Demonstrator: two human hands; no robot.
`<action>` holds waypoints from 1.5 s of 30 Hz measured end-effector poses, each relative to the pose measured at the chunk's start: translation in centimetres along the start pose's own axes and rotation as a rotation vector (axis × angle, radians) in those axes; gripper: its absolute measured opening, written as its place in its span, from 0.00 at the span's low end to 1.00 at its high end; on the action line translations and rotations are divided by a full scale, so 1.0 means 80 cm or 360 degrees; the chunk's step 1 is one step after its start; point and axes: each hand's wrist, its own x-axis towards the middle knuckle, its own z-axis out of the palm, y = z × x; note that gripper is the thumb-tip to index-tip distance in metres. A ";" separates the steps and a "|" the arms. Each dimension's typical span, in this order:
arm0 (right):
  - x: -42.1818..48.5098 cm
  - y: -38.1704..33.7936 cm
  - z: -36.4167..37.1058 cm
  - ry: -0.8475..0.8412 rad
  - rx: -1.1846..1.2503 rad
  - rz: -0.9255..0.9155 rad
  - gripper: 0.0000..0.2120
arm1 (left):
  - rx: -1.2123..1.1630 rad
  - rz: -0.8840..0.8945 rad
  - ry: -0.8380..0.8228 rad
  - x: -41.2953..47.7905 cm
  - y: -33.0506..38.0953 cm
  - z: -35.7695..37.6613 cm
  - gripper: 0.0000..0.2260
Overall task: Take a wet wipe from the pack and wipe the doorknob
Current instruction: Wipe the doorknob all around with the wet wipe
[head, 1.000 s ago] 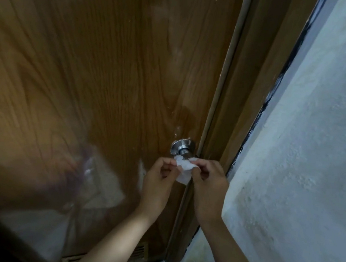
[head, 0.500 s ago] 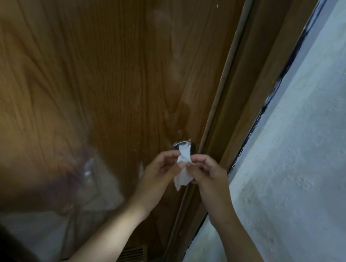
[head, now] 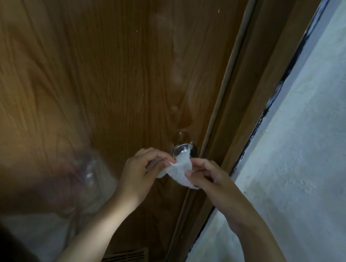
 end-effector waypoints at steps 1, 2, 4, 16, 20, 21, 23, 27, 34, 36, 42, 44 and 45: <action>0.001 -0.001 0.001 0.0011 0.0007 0.0010 0.17 | 0.0062 0.0060 -0.0016 0.001 0.002 -0.001 0.06; 0.001 -0.001 0.003 0.0029 0.0014 0.0017 0.18 | 0.0110 0.0111 -0.0027 0.002 0.004 -0.002 0.07; 0.001 0.000 0.007 0.0039 0.0051 0.0023 0.14 | 0.0138 0.0162 -0.0044 0.004 0.010 -0.003 0.07; -0.001 -0.003 0.018 0.0345 0.0647 0.0001 0.06 | 0.0186 -0.0039 0.0228 -0.001 0.015 -0.012 0.13; -0.002 -0.003 0.021 0.0386 0.0632 -0.0051 0.05 | -0.0065 -0.0141 0.0151 -0.001 0.013 -0.011 0.12; -0.002 -0.003 0.021 0.0372 0.0623 -0.0057 0.05 | -0.0104 -0.0153 0.0141 -0.001 0.014 -0.010 0.10; -0.001 -0.003 0.021 0.0349 0.0624 -0.0060 0.04 | -0.0251 -0.0188 0.0088 -0.002 0.019 -0.011 0.06; 0.001 -0.003 0.020 0.0292 0.0727 -0.0060 0.07 | -0.0659 -0.0389 -0.0017 -0.001 0.033 -0.010 0.10; 0.004 0.000 0.020 0.0269 0.0768 -0.0035 0.08 | -0.0856 -0.0806 -0.0109 0.000 0.030 -0.012 0.23; 0.007 0.002 0.020 0.0261 0.0773 0.0012 0.08 | -0.1060 -0.0831 -0.0089 0.003 0.027 -0.012 0.20; 0.011 -0.001 0.019 0.0381 0.0734 0.0046 0.09 | -0.1215 -0.0767 0.0090 0.012 0.023 -0.012 0.17; 0.012 0.000 0.017 0.0452 0.0752 0.0024 0.13 | -0.1044 -0.0711 0.0145 0.012 0.021 -0.012 0.16; 0.013 0.000 0.016 0.0451 0.0749 -0.0002 0.14 | -0.0960 -0.0670 0.0166 0.012 0.021 -0.012 0.16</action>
